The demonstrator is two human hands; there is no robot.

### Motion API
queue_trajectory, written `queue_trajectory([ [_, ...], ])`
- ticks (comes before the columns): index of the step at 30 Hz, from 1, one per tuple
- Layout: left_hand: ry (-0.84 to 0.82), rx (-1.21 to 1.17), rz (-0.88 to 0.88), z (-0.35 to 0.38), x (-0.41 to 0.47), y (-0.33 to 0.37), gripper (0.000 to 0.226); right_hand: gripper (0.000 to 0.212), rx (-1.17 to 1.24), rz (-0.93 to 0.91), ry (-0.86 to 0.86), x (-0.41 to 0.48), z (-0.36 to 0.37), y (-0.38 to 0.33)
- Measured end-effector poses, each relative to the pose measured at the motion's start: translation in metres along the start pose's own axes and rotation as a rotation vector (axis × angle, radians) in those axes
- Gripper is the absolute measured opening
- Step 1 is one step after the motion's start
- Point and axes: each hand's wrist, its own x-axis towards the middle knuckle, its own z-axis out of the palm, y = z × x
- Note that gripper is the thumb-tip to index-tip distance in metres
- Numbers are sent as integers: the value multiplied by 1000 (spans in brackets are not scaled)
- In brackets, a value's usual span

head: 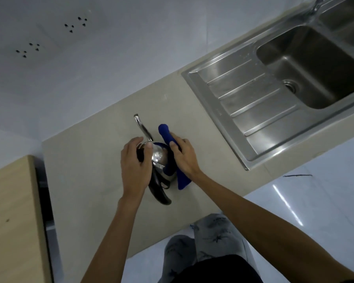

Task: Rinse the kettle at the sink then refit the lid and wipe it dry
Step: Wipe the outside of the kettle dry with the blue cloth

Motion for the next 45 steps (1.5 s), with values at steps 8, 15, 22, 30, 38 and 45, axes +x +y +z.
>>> queue_trajectory([
  [8, 118, -77, -4, 19, 3, -7, 46, 38, 259, 128, -153, 36, 4, 1],
  [15, 162, -94, 75, 28, 10, -19, 41, 38, 448, 223, -318, 43, 3, -2],
  [22, 180, -150, 87, 31, 9, -24, 39, 37, 314, -173, -131, -35, 6, -37],
  [30, 192, -109, 149, 32, 8, -25, 39, 36, 392, 229, -35, 19, 13, -14],
  [38, 217, -68, 204, 34, 10, -33, 39, 49, 289, -56, 68, -53, 46, -3],
  [45, 261, -65, 244, 35, 11, -36, 37, 53, 458, 202, 157, -57, 42, -16],
])
